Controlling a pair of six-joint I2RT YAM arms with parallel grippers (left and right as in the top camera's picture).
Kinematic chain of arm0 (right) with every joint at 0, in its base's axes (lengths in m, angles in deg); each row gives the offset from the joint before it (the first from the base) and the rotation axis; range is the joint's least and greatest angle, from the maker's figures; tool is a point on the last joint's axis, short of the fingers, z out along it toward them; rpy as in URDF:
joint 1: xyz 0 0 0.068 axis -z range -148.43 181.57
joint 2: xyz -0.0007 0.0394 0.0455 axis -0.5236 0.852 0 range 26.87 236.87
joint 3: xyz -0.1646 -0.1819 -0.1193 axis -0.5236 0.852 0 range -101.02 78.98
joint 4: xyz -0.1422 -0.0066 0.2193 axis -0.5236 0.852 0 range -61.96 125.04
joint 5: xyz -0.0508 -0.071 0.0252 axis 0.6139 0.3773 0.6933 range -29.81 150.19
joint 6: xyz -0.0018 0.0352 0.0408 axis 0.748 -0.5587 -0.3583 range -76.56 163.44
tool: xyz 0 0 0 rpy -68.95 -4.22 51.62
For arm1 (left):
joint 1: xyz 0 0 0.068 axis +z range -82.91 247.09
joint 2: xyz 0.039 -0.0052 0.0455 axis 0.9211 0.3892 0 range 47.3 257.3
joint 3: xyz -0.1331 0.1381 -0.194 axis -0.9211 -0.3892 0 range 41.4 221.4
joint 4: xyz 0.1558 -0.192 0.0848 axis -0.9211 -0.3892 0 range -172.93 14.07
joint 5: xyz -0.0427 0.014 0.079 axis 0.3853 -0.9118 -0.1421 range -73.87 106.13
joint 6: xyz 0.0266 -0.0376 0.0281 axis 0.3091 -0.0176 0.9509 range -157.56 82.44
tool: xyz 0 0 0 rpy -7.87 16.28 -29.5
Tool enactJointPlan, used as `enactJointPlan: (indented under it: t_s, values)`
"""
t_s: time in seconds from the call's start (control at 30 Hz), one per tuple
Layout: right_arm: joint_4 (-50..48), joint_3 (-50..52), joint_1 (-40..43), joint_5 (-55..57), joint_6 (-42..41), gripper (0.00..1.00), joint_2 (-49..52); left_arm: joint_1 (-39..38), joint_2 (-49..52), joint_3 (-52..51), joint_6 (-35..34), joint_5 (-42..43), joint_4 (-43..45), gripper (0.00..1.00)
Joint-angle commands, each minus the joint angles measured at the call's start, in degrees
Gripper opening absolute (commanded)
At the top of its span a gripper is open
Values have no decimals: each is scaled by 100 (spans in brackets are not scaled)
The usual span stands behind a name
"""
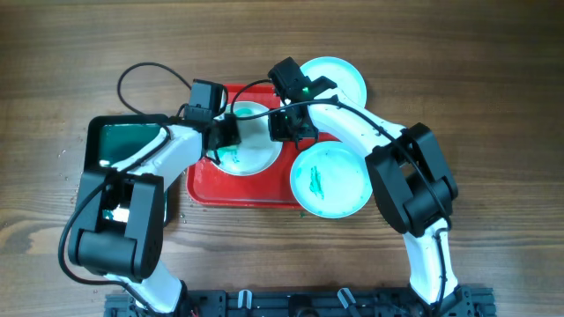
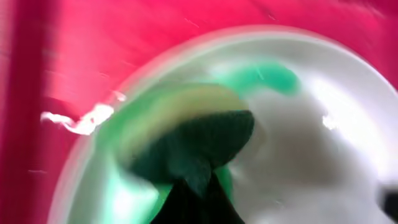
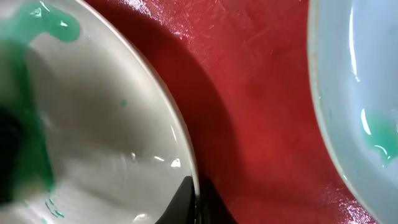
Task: Clean dirty plates on tray and stack at the side
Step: 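Scrub the white plate with the sponge while right gripper holds rim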
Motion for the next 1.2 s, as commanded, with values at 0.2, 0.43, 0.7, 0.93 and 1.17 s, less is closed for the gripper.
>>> enactJointPlan:
  t_s: [0.2, 0.43, 0.7, 0.93, 1.17]
  values:
    - [-76, -57, -57, 96, 127, 4, 76, 74, 428, -282, 433, 1513, -195, 4]
    - [-76, -57, -57, 96, 129, 4, 76, 157, 428, -282, -1220, -1032, 603, 4]
    - [-153, -57, 125, -501, 431, 4, 98, 160, 428, -284, -1611, -2190, -153, 4]
    - [-151, -57, 431, -1198, 887, 4, 227, 157, 428, -282, 881, 1425, -798, 4]
    - [-267, -57, 420, -1263, 859, 4, 229, 160, 428, -282, 2118, 3204, -1961, 4]
